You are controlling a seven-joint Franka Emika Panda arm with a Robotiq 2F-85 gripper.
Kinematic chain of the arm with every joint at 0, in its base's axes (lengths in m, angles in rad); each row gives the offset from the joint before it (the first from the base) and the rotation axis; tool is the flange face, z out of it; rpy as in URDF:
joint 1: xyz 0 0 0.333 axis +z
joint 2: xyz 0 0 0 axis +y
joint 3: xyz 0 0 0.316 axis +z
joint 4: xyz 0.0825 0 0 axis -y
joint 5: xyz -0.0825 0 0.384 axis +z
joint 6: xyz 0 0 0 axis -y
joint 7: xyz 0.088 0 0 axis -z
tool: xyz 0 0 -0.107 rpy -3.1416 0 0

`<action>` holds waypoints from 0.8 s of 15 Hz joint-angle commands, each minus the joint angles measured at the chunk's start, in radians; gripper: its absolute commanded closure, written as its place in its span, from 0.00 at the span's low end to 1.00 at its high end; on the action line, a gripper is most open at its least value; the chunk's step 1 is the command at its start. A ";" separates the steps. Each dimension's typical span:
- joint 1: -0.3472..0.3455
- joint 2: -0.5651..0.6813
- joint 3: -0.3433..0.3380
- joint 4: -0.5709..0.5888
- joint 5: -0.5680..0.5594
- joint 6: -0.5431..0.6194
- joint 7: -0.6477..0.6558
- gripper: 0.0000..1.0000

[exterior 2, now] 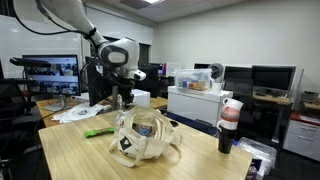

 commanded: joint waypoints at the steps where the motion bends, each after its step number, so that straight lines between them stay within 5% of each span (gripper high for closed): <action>1: 0.002 0.028 0.000 0.001 -0.052 0.011 -0.012 0.77; 2: 0.006 0.034 -0.002 -0.002 -0.068 0.019 -0.003 0.66; 3: 0.006 0.037 -0.002 -0.001 -0.081 0.020 -0.003 0.27; 8: 0.000 0.028 -0.002 0.007 -0.103 0.014 -0.011 0.02; 12: -0.011 -0.014 -0.002 0.004 -0.093 0.001 -0.024 0.00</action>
